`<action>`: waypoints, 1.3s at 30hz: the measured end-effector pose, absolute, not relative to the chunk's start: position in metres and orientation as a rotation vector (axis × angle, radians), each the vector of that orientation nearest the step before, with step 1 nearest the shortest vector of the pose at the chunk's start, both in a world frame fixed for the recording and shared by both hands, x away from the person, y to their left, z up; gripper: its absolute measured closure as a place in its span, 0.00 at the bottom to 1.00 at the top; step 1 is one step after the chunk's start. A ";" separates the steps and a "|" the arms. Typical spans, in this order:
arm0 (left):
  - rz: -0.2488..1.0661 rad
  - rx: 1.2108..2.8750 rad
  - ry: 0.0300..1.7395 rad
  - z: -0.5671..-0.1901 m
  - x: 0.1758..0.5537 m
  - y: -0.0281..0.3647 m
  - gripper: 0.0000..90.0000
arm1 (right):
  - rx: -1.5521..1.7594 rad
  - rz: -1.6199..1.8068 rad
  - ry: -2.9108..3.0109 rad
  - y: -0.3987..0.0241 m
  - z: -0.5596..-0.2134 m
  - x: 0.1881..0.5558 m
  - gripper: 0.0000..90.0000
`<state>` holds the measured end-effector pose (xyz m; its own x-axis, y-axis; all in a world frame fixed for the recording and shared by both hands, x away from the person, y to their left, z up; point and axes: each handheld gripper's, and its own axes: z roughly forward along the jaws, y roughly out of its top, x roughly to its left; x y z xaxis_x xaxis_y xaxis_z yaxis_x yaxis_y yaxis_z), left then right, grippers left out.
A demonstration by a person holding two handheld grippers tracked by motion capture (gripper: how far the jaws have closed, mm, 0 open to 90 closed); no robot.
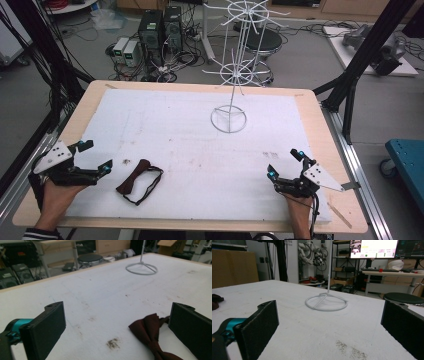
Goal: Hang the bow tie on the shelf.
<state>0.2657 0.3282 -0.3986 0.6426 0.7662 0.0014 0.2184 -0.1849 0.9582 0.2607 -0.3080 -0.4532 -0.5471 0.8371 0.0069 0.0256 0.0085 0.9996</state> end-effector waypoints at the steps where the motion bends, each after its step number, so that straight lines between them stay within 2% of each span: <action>1: 0.582 1.749 0.805 -0.397 0.266 0.328 0.02 | 0.902 1.607 1.645 -0.308 -0.453 0.260 0.01; 5: 0.521 1.858 0.808 -0.390 0.266 0.324 0.02 | 0.902 1.607 1.645 -0.308 -0.453 0.260 0.01; 16: 0.446 2.016 0.799 -0.381 0.264 0.307 0.02 | 0.903 1.607 1.645 -0.308 -0.453 0.260 0.01; 25: 0.355 2.167 0.792 -0.386 0.264 0.292 0.02 | 0.904 1.610 1.645 -0.308 -0.453 0.261 0.01; 39: 0.316 2.230 0.830 -0.397 0.263 0.273 0.02 | 0.906 1.612 1.645 -0.308 -0.453 0.260 0.01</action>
<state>0.2630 0.2732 -0.3969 0.7619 0.6474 -0.0209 0.4694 -0.5295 0.7066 0.2603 -0.3081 -0.4533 -0.5465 0.8373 0.0152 0.0318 0.0026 0.9995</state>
